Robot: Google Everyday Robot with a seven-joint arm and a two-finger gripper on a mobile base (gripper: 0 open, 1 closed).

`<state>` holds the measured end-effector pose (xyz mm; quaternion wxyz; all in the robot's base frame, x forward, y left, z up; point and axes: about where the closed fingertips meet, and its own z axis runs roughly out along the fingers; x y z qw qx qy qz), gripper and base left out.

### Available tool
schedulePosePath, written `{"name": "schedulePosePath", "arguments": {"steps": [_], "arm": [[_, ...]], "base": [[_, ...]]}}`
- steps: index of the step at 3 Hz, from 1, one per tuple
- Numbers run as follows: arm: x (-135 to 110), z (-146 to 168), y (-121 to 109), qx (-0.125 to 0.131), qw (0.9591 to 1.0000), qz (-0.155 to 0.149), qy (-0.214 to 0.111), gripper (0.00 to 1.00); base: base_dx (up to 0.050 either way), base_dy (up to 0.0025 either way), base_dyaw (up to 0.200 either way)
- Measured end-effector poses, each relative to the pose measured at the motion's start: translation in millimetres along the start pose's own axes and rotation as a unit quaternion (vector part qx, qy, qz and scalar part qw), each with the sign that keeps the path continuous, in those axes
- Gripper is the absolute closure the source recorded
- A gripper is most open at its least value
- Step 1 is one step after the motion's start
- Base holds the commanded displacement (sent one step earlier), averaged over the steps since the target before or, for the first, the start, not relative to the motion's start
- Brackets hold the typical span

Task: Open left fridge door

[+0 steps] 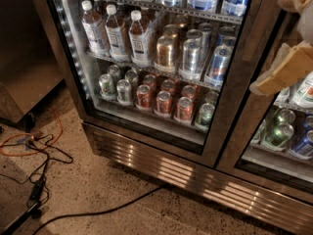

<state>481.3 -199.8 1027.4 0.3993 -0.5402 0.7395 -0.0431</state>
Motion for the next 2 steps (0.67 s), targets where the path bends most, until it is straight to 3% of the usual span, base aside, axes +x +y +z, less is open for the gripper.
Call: {"name": "schedulePosePath", "arguments": {"steps": [1,2], "arm": [[-10.2,10.9,16.8,-0.019,0.9991,-0.036,0.011,0.0],[-10.1,10.8,16.8,-0.019,0.9991,-0.036,0.011,0.0]], "base": [[0.0,0.0,0.0],[0.0,0.0,0.0]]}}
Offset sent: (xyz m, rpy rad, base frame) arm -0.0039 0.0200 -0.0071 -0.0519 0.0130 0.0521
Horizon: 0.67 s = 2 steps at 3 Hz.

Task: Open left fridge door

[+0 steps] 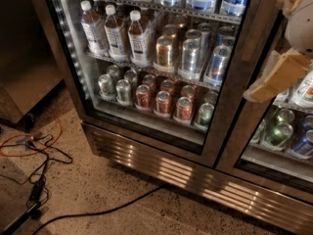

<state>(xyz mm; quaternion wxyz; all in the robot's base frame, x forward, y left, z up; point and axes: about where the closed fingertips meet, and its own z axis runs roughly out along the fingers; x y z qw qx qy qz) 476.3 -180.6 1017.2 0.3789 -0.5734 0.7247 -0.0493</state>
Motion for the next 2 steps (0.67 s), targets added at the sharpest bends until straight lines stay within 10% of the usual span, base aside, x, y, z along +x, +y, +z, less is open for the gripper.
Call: {"name": "schedulePosePath", "arguments": {"steps": [2], "arm": [[9.4,-3.0,-3.6,0.0,1.0,0.0,0.0,0.42]], "base": [[0.0,0.0,0.0]]}}
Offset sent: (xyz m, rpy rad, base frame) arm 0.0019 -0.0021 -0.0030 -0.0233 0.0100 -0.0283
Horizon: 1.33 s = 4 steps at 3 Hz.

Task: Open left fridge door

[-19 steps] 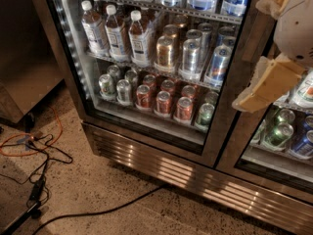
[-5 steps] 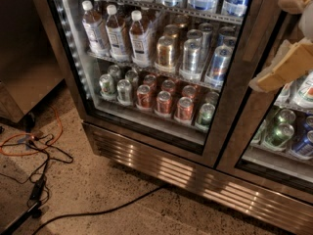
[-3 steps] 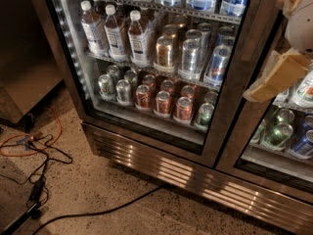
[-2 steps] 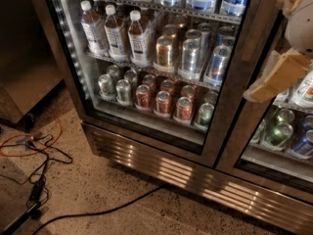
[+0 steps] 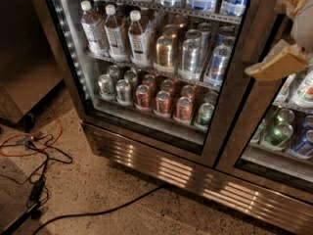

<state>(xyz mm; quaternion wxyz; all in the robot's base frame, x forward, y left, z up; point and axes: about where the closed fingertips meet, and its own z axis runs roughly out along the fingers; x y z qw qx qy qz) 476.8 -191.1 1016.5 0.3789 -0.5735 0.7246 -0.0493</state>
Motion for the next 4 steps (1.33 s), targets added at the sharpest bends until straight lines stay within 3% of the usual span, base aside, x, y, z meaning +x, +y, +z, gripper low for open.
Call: {"name": "schedulePosePath", "arguments": {"steps": [2,3,4], "arm": [[4.5,0.6,-5.3,0.0,1.0,0.0,0.0,0.89],[5.7,1.3,-7.2,0.002,1.0,0.001,0.003,1.0],[8.1,2.0,-10.6,0.002,1.0,0.001,0.003,1.0]], "base": [[0.0,0.0,0.0],[0.0,0.0,0.0],[0.0,0.0,0.0]]}}
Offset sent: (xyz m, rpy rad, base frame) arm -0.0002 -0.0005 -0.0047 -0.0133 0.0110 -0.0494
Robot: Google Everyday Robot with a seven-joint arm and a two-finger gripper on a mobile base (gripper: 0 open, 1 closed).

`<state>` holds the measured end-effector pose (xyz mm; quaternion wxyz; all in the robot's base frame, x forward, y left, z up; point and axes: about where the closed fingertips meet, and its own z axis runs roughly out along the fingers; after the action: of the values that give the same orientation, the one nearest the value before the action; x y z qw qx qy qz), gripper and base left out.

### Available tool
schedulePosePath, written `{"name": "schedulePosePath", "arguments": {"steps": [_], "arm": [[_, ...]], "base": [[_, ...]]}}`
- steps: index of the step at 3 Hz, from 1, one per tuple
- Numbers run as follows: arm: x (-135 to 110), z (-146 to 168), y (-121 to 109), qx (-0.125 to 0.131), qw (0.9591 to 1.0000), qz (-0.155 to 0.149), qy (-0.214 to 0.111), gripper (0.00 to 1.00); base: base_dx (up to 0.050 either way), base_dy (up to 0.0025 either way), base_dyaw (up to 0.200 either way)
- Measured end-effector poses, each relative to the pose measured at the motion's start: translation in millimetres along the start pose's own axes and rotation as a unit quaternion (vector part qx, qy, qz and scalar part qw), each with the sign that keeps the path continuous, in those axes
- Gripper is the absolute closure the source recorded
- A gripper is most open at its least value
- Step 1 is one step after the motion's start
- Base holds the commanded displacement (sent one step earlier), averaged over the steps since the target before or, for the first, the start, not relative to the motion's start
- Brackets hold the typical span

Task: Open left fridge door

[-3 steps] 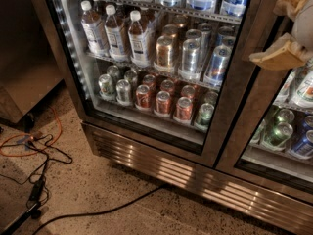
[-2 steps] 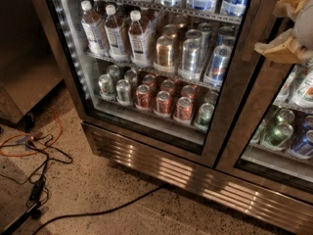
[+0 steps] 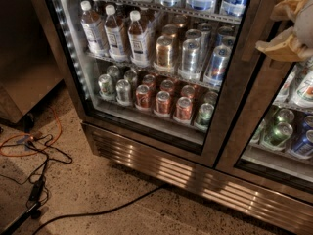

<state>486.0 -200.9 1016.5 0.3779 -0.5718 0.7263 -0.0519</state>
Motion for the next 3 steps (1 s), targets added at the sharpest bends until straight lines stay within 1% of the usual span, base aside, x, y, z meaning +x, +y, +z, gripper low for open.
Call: {"name": "schedulePosePath", "arguments": {"steps": [3], "arm": [[1.5,1.9,-2.8,0.002,1.0,0.004,0.006,1.0]], "base": [[0.0,0.0,0.0]]}}
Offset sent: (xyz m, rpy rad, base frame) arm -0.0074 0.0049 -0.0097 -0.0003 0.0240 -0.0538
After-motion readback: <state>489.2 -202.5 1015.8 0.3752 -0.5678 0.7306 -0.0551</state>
